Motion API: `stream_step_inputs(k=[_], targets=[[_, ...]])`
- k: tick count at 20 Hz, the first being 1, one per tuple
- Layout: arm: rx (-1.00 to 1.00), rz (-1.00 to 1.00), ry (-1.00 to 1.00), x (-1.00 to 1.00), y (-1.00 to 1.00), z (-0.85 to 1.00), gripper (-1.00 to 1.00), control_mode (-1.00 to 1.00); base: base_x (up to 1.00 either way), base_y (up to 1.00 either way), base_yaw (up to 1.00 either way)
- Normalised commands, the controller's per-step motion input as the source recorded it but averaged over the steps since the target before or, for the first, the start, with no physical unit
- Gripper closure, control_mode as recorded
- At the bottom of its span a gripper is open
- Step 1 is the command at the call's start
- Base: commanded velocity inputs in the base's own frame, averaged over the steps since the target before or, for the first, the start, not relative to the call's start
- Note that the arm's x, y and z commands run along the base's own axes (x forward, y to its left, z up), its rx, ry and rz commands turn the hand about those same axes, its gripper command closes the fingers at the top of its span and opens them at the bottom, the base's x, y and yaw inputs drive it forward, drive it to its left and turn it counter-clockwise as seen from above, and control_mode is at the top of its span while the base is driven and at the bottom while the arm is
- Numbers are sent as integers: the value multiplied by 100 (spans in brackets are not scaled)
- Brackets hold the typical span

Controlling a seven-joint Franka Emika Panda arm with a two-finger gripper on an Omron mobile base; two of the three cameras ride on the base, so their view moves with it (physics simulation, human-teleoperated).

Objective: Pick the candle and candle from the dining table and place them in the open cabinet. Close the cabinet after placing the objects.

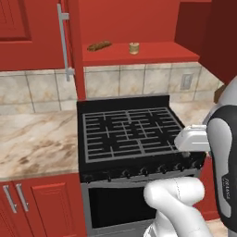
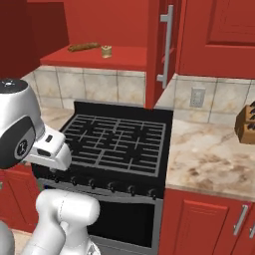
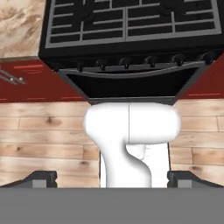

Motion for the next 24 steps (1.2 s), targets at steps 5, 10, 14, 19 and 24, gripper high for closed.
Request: stream_step_inputs(k=[5, 10, 14, 19, 24], targets=[[0, 0, 0, 0, 0, 0, -100, 100, -86, 0, -15], [0, 0, 0, 0, 0, 0, -100, 100, -40, 0, -58], [0, 0, 0, 0, 0, 0, -100, 100, -29, 0, -79], [0, 0, 0, 0, 0, 0, -100, 100, -12, 0, -90], [0, 0, 0, 0, 0, 0, -100, 100, 0, 2, -90]])
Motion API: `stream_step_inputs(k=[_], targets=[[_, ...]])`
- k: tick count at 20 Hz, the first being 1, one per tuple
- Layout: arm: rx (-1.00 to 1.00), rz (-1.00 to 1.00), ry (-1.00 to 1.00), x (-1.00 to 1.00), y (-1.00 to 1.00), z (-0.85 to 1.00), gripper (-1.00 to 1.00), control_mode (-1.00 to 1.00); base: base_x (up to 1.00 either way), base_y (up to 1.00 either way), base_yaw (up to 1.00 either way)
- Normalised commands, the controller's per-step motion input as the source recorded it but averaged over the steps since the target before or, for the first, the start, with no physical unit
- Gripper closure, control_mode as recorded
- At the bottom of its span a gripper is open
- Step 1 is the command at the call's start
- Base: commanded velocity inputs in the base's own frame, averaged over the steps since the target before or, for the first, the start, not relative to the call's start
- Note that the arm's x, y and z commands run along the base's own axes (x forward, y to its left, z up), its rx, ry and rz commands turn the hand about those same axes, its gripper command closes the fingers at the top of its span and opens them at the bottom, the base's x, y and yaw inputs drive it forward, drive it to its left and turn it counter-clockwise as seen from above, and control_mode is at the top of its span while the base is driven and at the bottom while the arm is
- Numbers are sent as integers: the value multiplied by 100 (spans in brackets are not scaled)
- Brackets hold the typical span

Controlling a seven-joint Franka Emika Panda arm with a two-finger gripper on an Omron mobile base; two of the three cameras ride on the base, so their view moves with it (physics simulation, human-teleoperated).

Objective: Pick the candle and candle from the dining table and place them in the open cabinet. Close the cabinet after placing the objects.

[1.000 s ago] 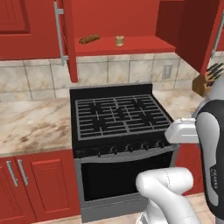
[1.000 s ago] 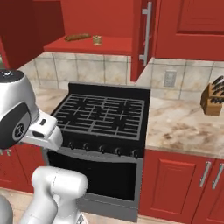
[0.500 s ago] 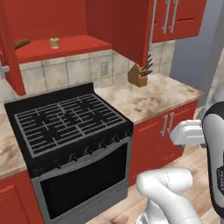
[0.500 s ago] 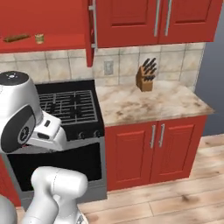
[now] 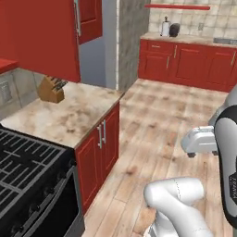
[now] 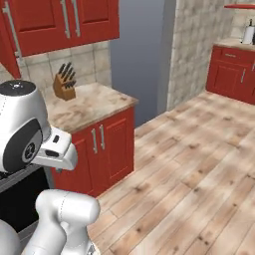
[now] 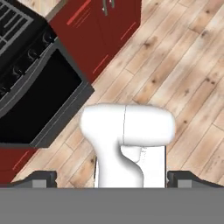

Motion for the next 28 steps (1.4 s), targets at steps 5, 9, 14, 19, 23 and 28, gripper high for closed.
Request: stream_step_inputs(k=[5, 9, 14, 19, 23, 28], targets=[[0, 0, 0, 0, 0, 0, -100, 100, 0, 4, -86], [0, 0, 0, 0, 0, 0, -100, 100, 0, 2, -89], [0, 0, 0, 0, 0, 0, -100, 100, 0, 6, -89], [0, 0, 0, 0, 0, 0, -100, 100, -2, 13, -86], [0, 0, 0, 0, 0, 0, -100, 100, -5, 8, -85], [0, 0, 0, 0, 0, 0, -100, 100, -8, 0, -84]])
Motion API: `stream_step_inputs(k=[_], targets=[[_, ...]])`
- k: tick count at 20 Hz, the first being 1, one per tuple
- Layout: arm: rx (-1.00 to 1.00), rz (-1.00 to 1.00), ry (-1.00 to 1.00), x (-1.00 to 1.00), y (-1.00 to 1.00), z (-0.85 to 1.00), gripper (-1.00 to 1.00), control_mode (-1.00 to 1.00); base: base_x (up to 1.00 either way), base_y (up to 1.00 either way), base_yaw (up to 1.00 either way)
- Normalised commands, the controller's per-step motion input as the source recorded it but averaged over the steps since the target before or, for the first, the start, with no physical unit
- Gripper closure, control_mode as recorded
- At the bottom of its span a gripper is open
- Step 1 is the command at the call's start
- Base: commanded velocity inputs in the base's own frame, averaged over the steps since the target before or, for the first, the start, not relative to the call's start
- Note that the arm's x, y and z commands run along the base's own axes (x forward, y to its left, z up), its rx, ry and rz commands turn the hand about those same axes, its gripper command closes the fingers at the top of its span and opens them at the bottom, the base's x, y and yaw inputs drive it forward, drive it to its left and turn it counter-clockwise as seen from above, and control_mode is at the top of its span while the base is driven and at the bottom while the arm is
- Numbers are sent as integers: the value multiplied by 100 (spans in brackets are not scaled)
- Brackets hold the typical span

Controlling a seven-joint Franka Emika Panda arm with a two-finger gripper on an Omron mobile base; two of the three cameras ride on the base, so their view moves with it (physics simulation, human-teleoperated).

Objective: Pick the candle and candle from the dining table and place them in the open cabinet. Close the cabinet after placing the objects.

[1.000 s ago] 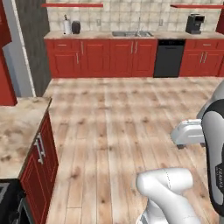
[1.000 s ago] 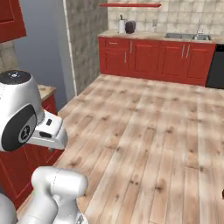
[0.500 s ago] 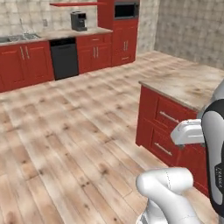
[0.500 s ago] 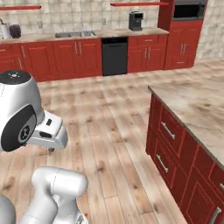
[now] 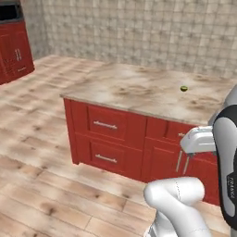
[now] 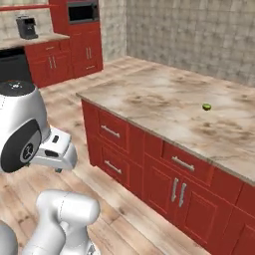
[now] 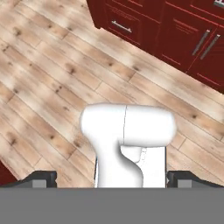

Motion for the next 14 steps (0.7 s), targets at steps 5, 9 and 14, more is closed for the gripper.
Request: stream_step_inputs(k=[5, 9, 14], targets=[[0, 0, 0, 0, 0, 0, -100, 100, -3, 1, -82], [0, 0, 0, 0, 0, 0, -100, 100, 0, 2, -80], [0, 0, 0, 0, 0, 0, -100, 100, 0, 3, -75]])
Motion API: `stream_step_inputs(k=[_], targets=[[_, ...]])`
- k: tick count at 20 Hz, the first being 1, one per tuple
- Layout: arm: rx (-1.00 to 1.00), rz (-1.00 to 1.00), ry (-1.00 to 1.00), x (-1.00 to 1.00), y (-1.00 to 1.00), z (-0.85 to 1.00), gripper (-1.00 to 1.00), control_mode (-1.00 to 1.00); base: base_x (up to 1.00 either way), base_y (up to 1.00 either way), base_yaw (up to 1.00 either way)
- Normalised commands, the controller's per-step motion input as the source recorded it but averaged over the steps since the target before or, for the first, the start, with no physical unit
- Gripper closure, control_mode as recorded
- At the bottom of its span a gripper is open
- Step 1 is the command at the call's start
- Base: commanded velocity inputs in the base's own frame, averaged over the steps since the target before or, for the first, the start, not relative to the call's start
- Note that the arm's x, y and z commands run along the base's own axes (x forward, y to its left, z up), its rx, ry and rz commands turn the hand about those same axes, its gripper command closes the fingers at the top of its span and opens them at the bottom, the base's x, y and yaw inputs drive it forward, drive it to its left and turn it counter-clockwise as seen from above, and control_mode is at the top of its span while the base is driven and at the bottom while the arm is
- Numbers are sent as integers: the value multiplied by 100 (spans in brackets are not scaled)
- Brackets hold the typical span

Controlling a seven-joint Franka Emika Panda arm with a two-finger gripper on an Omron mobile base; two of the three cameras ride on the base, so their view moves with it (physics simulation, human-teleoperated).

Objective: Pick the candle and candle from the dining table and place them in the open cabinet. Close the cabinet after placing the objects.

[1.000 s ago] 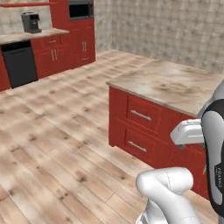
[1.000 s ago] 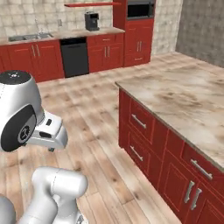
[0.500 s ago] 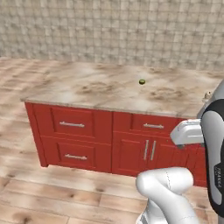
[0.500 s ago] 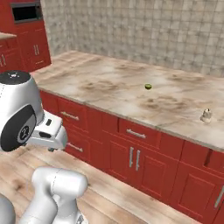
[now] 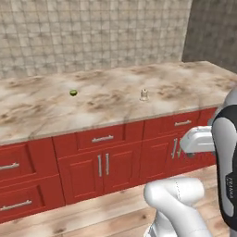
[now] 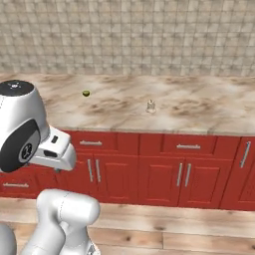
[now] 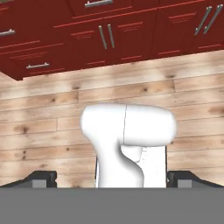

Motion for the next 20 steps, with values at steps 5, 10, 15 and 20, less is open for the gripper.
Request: stream_step_inputs(k=[5, 10, 15, 20], targets=[[0, 0, 0, 0, 0, 0, -100, 100, 3, 18, -52], [0, 0, 0, 0, 0, 0, -100, 100, 2, 5, -4], [0, 0, 0, 0, 0, 0, -100, 100, 29, 0, 0], [0, 0, 0, 0, 0, 0, -100, 100, 64, 0, 17]])
